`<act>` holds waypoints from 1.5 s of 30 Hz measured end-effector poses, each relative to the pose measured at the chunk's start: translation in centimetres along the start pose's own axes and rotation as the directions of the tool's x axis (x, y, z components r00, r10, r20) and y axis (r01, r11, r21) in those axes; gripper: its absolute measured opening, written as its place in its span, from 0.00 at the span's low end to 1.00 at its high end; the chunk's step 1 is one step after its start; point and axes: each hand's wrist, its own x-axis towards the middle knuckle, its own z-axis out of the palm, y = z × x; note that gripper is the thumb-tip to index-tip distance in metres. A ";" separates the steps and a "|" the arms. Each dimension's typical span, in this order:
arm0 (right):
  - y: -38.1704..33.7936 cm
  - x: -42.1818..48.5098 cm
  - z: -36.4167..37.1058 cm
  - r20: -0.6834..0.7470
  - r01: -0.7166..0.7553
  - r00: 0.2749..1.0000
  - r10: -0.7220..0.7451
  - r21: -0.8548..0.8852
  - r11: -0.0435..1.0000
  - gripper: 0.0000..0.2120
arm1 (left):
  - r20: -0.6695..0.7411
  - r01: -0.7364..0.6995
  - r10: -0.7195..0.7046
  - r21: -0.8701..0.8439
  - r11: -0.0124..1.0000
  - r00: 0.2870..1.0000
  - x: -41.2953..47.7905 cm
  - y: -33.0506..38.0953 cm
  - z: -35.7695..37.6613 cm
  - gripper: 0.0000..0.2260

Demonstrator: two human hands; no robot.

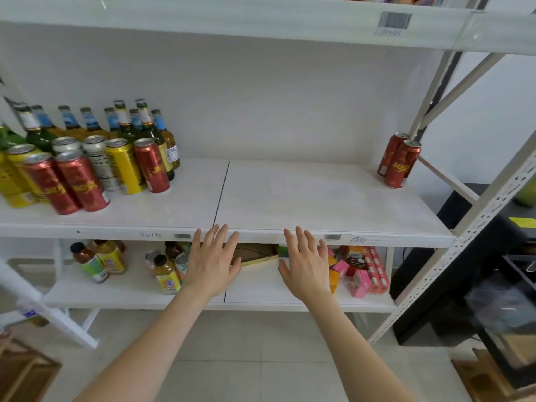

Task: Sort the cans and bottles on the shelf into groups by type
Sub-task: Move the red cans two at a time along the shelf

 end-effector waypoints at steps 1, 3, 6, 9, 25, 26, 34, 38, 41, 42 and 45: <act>-1.8 0.2 0.2 0.003 0.000 1.000 0.000 0.006 1.000 0.31 | 0.007 -0.003 0.003 0.013 1.000 1.000 -0.6 -1.6 0.0 0.25; -5.3 0.8 0.6 0.010 0.000 1.000 0.000 0.013 1.000 0.31 | 0.018 -0.003 0.003 0.031 1.000 1.000 -1.5 -4.6 0.0 0.25; -9.7 1.5 1.1 0.012 0.004 1.000 -0.004 0.019 1.000 0.30 | 0.059 0.008 -0.011 0.040 0.999 0.998 -2.6 -8.8 0.3 0.25; -13.4 2.3 1.7 0.020 0.019 1.000 -0.019 0.026 0.999 0.30 | 0.055 0.022 -0.024 0.041 0.999 0.998 -3.5 -12.4 0.7 0.25; -32.2 10.0 7.1 0.064 0.033 0.997 -0.035 0.040 0.999 0.32 | 0.000 0.136 -0.136 0.004 0.991 0.991 -4.3 -32.9 3.9 0.25; -33.5 10.4 7.2 0.065 0.027 0.997 -0.029 0.040 0.999 0.32 | 0.002 0.138 -0.138 -0.001 0.990 0.990 -4.5 -34.3 3.9 0.25; -43.9 13.1 7.5 -0.017 -0.040 0.999 0.040 0.031 0.999 0.31 | 0.009 0.092 -0.092 -0.003 0.996 0.996 -6.0 -45.9 4.4 0.26; -47.8 14.4 7.6 -0.039 -0.067 0.997 0.069 0.037 0.997 0.31 | -0.018 0.079 -0.079 -0.009 0.997 0.997 -5.9 -50.5 4.7 0.27; -49.7 15.7 7.6 -0.086 -0.083 0.992 0.090 0.075 0.994 0.32 | -0.059 0.090 -0.094 -0.060 0.994 0.994 -4.9 -52.4 4.9 0.30; -50.1 16.2 7.6 -0.103 -0.090 0.990 0.100 0.094 0.991 0.32 | -0.060 0.095 -0.101 -0.088 0.992 0.993 -4.5 -52.8 5.1 0.31; -50.7 17.9 8.1 -0.142 -0.103 0.981 0.131 0.189 0.977 0.33 | -0.049 0.118 -0.133 -0.231 0.966 0.990 -3.0 -53.8 6.0 0.34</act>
